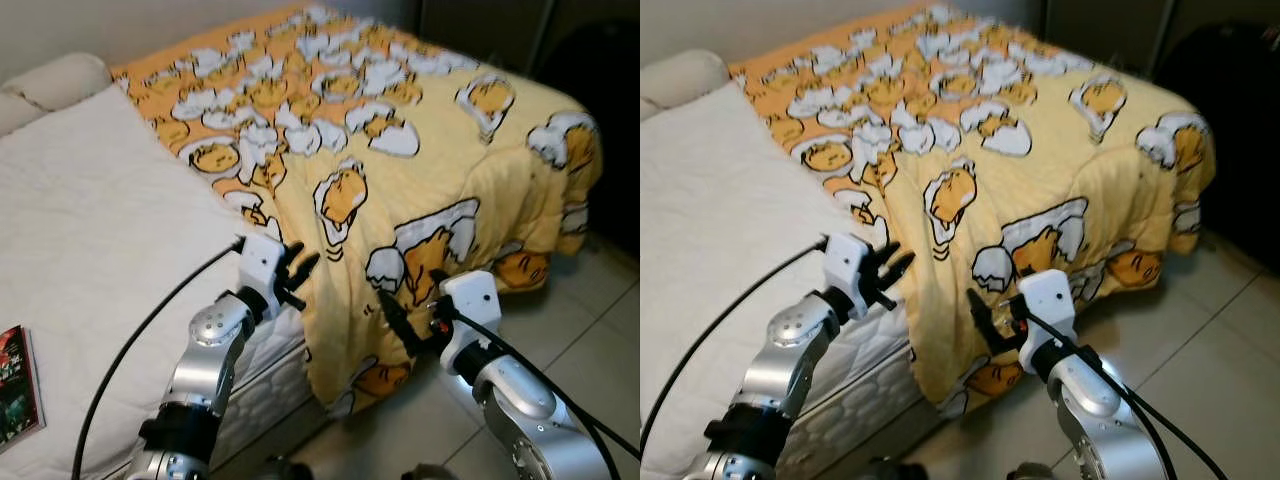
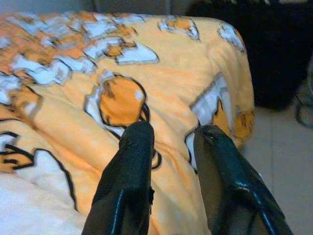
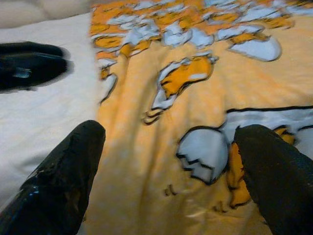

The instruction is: Clean up the room

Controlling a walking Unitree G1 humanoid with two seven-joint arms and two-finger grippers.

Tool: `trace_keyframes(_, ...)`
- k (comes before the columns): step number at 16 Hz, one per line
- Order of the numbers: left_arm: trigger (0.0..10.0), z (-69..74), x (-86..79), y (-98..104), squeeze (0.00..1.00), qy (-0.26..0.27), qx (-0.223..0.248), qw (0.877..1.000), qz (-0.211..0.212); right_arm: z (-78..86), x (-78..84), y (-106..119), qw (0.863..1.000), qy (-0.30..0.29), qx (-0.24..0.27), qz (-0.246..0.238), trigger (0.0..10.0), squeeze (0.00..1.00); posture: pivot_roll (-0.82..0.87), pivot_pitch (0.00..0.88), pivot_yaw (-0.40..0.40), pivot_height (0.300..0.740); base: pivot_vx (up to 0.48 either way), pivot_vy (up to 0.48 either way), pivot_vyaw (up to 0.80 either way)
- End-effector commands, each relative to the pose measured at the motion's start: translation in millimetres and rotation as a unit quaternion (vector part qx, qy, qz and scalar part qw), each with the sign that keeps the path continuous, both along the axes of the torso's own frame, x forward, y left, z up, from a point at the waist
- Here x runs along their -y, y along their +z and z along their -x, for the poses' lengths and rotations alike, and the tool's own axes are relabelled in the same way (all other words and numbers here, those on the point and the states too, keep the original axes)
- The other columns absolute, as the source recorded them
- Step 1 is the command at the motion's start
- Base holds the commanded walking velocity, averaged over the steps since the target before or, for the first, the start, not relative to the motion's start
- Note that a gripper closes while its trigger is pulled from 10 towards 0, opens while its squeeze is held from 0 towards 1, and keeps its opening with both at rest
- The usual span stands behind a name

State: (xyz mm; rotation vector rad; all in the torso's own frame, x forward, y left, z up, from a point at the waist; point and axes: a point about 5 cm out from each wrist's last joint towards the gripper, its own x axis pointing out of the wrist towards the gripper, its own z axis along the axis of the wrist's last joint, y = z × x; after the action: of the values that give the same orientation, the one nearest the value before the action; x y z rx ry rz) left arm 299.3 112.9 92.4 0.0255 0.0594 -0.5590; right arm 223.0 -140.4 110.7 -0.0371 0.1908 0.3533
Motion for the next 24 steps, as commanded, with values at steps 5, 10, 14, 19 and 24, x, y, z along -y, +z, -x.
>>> trace_keyframes(5, 10.0, 24.0, -25.1, 30, 0.00, 0.106, 0.049, 0.993, 0.014, -6.9, 16.2, -10, 0.991, -0.134, 0.016, -0.016, 10.0, 0.00, -0.08, 0.000, 0.078, 0.740, 0.000, 0.000, -0.63)
trace_keyframes(10, 10.0, 37.5, -36.7, 32, 0.00, 0.127, 0.044, 0.991, -0.002, -5.8, 25.1, -14, 0.987, -0.158, 0.018, -0.022, 10.0, 0.00, -0.06, 0.000, 0.062, 0.740, 0.000, 0.000, -0.79)
trace_keyframes(14, 10.0, 36.6, -36.1, 34, 0.00, 0.122, 0.044, 0.991, -0.018, -10.6, 28.9, -14, 0.986, -0.165, 0.029, -0.024, 10.0, 0.00, -0.07, 0.000, 0.064, 0.740, 0.373, 0.000, -0.58)
trace_keyframes(19, 10.0, 32.8, -31.2, 34, 0.00, 0.113, 0.041, 0.992, -0.028, -14.4, 29.8, -12, 0.986, -0.162, 0.037, -0.025, 10.0, 0.00, -0.07, 0.000, 0.066, 0.740, 0.448, 0.000, 0.00)
trace_keyframes(24, 10.0, 36.0, -31.3, 30, 0.00, 0.106, 0.032, 0.993, -0.033, -12.7, 28.2, -14, 0.986, -0.160, 0.040, -0.012, 10.0, 0.00, -0.07, 0.000, 0.067, 0.740, 0.451, 0.000, 0.00)
